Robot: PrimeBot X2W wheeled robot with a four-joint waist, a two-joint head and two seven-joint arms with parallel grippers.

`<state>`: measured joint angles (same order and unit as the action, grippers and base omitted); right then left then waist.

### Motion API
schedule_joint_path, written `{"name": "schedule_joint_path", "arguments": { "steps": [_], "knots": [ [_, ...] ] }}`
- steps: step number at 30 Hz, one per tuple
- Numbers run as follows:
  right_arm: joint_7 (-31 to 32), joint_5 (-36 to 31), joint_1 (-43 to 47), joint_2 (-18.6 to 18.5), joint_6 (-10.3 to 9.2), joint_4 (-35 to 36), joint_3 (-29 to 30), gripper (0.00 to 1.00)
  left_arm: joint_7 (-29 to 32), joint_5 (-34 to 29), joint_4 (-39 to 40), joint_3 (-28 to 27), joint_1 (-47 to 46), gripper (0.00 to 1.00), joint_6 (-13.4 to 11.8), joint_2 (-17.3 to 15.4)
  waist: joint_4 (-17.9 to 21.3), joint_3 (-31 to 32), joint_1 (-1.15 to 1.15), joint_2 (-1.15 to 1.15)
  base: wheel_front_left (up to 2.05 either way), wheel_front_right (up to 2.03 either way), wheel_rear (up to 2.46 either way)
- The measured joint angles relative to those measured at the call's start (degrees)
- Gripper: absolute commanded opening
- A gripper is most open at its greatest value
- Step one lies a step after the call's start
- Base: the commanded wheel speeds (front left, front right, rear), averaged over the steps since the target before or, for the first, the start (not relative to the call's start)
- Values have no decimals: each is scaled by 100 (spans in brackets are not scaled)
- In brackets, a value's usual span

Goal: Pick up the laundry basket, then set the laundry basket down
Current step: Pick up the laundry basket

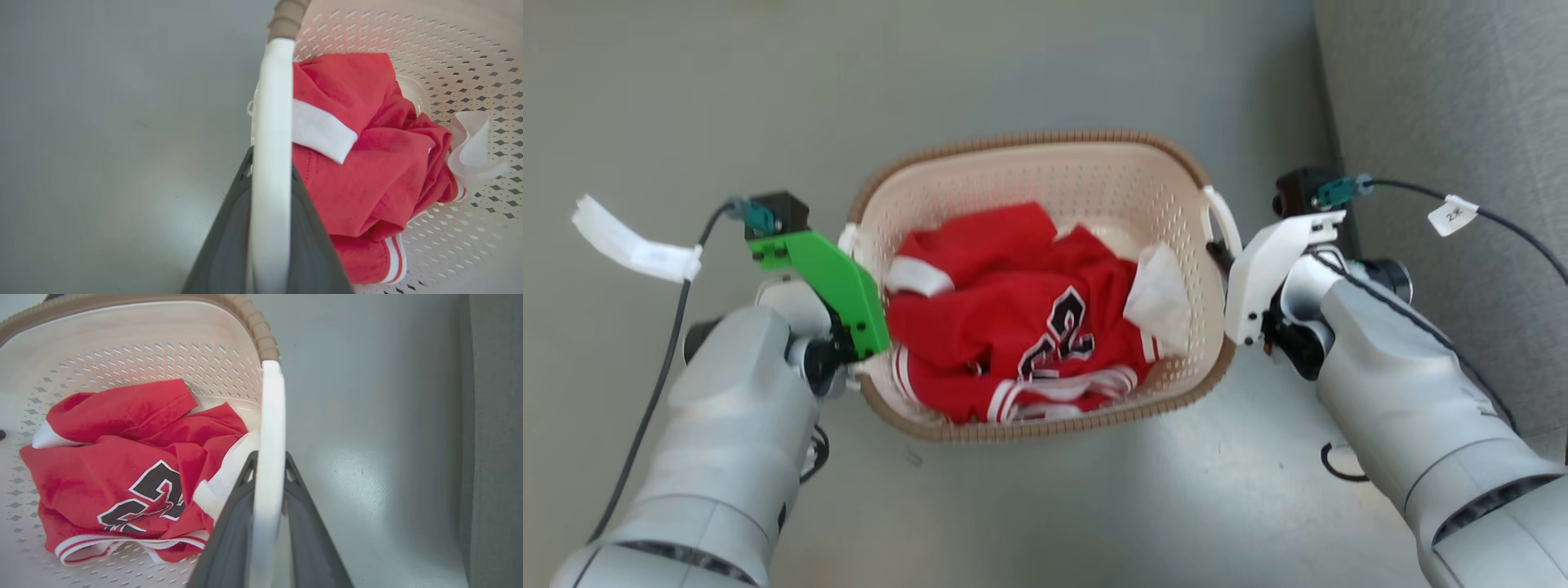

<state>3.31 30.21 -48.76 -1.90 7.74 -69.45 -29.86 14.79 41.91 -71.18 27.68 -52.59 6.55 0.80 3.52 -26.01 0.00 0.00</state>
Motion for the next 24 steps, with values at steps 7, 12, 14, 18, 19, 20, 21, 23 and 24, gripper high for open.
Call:
{"name": "schedule_joint_path", "arguments": {
  "steps": [7, 12, 14, 18, 19, 20, 21, 23, 24],
  "knots": [
    [308, 159, 213, 21, 0, -27, -114, 0, 210, 132, -51, 9, 326, 0, 9, 7, 25, 518, 0, 0, 0, 0, 0],
    [490, 216, 388, 35, 0, -38, -202, 0, 337, 233, -86, 26, 514, 0, 44, 7, 47, 885, 0, 0, 0, 0, 0],
    [553, 263, 459, 41, 0, -40, -221, 0, 382, 269, -102, 27, 594, 0, 45, 7, 57, 1033, 0, 0, 0, 0, 0],
    [708, 386, 659, 62, 0, -69, -268, 0, 497, 305, -158, 36, 779, 0, 48, 12, 79, 1403, 0, 0, 0, 0, 0],
    [737, 413, 706, 63, 0, -73, -274, 0, 532, 325, -170, 36, 816, 0, 48, 13, 82, 1476, 0, 0, 0, 0, 0],
    [764, 425, 751, 67, 2, -82, -287, 0, 570, 333, -179, 36, 857, 0, 49, 15, 85, 1551, 0, 0, 0, 0, 0],
    [792, 435, 799, 71, 3, -86, -299, 0, 600, 341, -190, 37, 898, 0, 51, 19, 87, 1623, 0, 0, 0, 0, 0],
    [881, 467, 874, 80, 21, -99, -330, 0, 658, 365, -218, 36, 966, 0, 51, 23, 91, 1767, 0, 0, 0, 0, 0],
    [912, 476, 901, 80, 25, -101, -341, 0, 694, 365, -223, 36, 994, 0, 51, 22, 93, 1835, 0, 0, 0, 0, 0]
  ]
}}
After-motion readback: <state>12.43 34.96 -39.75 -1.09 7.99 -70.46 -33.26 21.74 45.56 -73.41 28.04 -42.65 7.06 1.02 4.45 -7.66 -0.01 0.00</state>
